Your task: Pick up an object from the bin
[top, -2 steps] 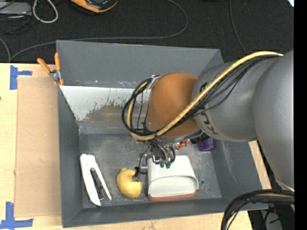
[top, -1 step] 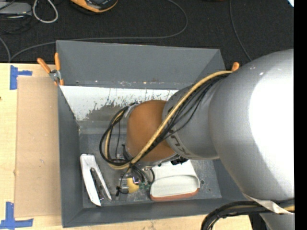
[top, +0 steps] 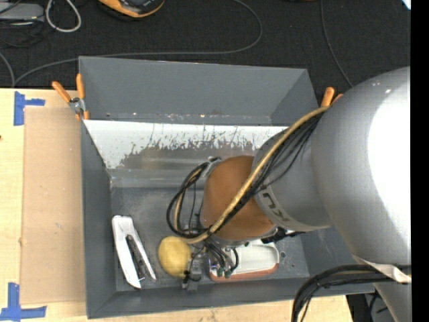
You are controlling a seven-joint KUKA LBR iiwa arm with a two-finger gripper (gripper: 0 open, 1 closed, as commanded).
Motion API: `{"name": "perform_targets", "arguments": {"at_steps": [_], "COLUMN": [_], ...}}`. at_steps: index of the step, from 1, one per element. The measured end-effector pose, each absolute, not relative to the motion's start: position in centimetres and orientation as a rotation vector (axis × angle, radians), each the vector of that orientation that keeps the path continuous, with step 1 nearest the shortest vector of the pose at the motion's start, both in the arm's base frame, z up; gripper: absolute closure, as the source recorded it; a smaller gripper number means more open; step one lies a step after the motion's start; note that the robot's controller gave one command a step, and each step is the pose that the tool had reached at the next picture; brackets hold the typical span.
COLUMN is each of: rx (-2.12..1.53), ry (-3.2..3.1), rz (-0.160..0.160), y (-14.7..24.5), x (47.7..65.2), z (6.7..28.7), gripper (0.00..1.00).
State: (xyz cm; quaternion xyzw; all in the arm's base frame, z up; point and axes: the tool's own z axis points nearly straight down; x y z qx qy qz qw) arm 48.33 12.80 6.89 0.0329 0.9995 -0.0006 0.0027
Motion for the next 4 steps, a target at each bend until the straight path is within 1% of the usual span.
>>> {"name": "perform_targets", "arguments": {"at_steps": [1, 2, 3, 4], "rx": [-0.409, -0.408, -0.694, -0.482], "ry": [3.112, 3.112, 3.063, 3.108], "rz": [0.003, 0.003, 0.0, 0.002], "y": [18.8, 18.8, 18.7, 18.3], "x": [48.9, 48.9, 49.5, 49.4], "z": [7.0, 7.0, 6.9, 14.8], "gripper": [1.0, 1.0, 1.0, 1.0]}}
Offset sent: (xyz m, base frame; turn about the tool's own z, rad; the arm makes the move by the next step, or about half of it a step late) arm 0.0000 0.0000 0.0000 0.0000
